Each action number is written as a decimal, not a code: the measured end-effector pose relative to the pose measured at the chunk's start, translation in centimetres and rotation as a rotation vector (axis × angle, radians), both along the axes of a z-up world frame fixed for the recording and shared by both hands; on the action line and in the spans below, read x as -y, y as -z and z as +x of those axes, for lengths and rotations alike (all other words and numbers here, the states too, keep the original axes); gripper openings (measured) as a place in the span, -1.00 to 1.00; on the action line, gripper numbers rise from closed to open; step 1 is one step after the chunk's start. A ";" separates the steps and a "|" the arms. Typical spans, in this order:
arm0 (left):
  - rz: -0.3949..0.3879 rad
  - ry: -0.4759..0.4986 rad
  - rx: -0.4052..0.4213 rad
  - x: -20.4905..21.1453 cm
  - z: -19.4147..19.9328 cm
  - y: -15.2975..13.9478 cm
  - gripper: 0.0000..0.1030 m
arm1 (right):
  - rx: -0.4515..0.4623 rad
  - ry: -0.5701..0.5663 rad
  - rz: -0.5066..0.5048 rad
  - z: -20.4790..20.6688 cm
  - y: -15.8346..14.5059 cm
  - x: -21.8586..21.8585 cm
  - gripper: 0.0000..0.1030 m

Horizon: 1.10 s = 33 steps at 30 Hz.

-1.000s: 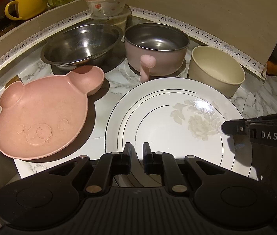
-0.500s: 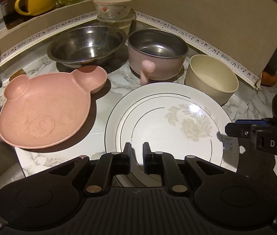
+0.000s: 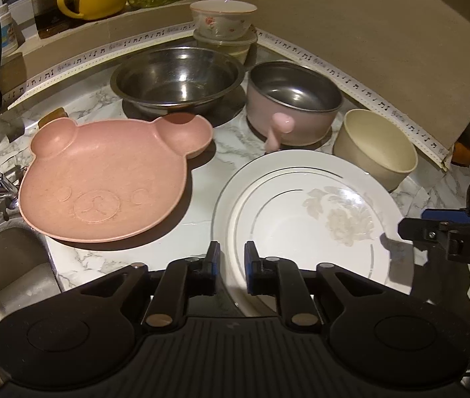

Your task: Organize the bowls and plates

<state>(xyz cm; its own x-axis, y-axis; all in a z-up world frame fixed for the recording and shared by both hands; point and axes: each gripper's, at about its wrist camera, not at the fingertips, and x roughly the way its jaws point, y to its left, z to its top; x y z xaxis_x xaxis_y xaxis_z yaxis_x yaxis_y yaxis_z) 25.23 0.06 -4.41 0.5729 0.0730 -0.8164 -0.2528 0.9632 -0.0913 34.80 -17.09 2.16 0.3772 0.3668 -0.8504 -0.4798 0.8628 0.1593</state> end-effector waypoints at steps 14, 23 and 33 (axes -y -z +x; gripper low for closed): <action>-0.144 0.012 0.003 -2.7 0.3 2.0 0.40 | -0.084 0.044 -0.023 1.1 2.1 0.1 0.10; -0.201 0.031 -0.056 -2.4 1.1 3.3 -0.39 | -0.149 0.039 -0.005 1.7 3.1 0.0 -0.30; -0.186 0.030 -0.071 -2.0 0.7 3.1 -0.52 | -0.157 0.037 -0.001 1.4 3.0 0.0 -0.50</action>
